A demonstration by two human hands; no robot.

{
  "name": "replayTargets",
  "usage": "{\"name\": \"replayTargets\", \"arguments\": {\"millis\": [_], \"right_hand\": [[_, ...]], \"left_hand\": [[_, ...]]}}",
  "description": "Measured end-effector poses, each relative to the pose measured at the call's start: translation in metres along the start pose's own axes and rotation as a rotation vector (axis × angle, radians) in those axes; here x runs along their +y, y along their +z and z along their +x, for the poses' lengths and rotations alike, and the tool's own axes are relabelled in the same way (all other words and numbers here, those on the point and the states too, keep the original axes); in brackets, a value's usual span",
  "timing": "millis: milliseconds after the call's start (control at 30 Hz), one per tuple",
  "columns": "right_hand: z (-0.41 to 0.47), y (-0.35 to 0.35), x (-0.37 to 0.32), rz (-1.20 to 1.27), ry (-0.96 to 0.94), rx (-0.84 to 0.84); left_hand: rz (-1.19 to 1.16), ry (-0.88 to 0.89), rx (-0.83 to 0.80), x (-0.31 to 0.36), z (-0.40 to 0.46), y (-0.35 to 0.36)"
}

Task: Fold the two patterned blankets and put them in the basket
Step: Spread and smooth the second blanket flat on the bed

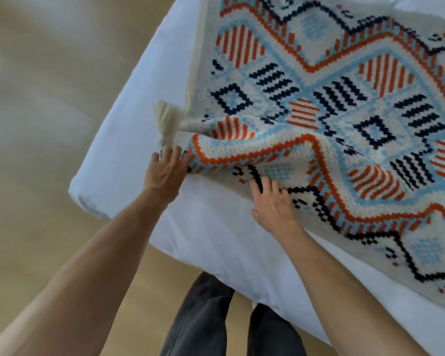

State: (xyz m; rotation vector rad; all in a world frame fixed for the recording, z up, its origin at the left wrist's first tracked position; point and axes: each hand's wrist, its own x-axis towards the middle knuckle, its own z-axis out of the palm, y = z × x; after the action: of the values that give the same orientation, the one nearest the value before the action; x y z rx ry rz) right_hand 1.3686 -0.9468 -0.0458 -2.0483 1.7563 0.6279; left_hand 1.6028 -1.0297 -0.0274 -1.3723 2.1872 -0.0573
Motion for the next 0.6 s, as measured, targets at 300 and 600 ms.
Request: {"name": "replayTargets", "arguments": {"millis": [300,600], "right_hand": [[0.004,0.015,0.001,-0.098,0.059,0.146],[-0.039,0.018,-0.030,0.033,-0.069,-0.022]], "left_hand": [[0.004,0.289,0.193,-0.021,0.031,0.032],[0.220,0.120,-0.399,-0.027,-0.022,0.018]]}}
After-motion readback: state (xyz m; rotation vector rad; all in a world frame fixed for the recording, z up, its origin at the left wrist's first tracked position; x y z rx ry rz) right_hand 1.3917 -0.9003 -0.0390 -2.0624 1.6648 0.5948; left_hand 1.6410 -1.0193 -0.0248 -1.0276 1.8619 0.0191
